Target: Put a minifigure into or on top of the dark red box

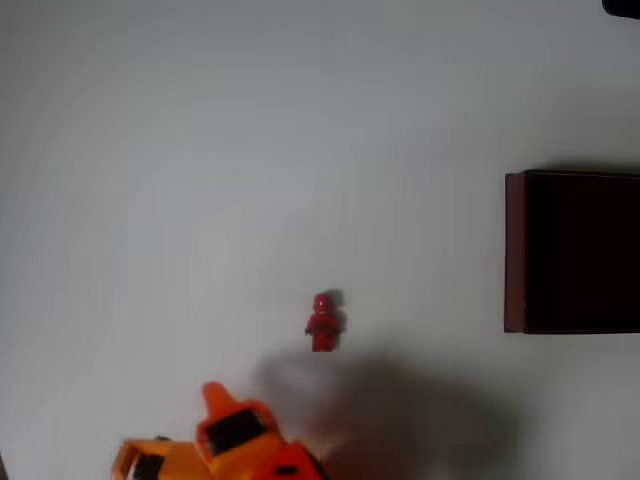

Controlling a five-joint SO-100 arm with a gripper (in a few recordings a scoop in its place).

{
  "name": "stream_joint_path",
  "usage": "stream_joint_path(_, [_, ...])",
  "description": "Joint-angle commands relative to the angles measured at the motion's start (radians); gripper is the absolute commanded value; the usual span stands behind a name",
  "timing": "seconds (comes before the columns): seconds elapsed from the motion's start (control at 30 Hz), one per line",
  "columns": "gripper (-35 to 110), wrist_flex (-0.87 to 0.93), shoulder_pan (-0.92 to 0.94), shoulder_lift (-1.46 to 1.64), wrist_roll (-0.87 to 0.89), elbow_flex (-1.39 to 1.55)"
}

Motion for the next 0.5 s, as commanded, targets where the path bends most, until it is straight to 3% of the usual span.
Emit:
stream_joint_path(0.0, [9, 0.109, 0.118, -0.035, 0.371, -0.166])
stream_joint_path(0.2, [17, 0.178, 0.281, -0.044, 0.884, -0.209])
stream_joint_path(0.33, [19, 0.150, 0.302, -0.126, 1.092, -0.212])
stream_joint_path(0.47, [19, 0.152, 0.353, -0.439, 1.186, -0.359])
